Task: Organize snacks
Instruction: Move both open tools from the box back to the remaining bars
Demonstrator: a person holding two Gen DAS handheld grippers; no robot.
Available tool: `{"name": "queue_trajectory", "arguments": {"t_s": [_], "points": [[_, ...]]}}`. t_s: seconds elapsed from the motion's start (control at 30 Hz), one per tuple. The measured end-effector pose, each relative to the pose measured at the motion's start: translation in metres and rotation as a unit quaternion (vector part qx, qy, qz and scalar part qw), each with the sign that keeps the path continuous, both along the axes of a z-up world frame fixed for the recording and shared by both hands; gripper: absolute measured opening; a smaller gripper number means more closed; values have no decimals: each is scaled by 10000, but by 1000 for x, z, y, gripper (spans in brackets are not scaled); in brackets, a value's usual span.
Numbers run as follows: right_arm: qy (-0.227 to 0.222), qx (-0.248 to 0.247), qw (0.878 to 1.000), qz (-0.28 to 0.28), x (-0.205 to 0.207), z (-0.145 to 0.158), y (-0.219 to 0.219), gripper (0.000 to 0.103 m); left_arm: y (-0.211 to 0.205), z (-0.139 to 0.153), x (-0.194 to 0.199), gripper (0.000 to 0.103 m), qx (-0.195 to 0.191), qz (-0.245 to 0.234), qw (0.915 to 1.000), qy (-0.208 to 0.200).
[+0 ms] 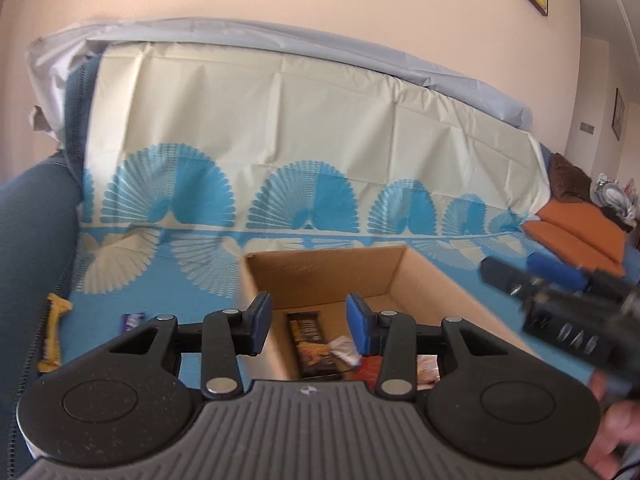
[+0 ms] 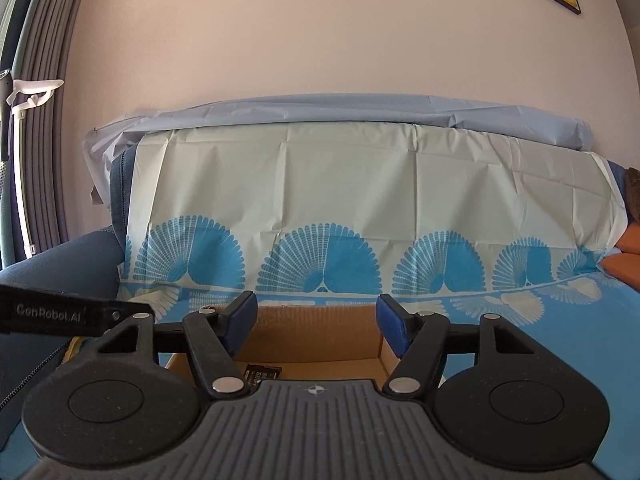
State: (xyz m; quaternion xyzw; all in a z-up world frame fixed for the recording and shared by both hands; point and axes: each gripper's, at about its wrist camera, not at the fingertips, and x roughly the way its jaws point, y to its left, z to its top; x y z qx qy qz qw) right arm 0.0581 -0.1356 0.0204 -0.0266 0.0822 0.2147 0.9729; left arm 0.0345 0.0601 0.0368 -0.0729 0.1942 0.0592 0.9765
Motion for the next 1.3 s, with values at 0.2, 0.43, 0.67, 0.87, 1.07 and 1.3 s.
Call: {"name": "queue_trajectory", "arguments": {"t_s": [0.2,0.43,0.67,0.87,1.07,1.3], "points": [[18,-91,10000,-21,-6,0,12,68,37,-19,-16,45,-108,525,9985,-91],[21,-65,10000,-3,-15,2,26,68,47,0,23,47,302,488,9983,-135],[-58,288,9996,-53,-23,9,29,67,66,36,108,47,-319,609,9975,-134],[-91,318,9994,-26,-29,9,28,67,90,25,119,37,-13,785,9963,-358],[-69,-28,10000,17,-19,4,34,53,152,8,119,27,-1061,1849,9761,413],[102,5,9998,189,-3,4,52,28,193,-10,118,27,-1674,2228,9563,890]]}}
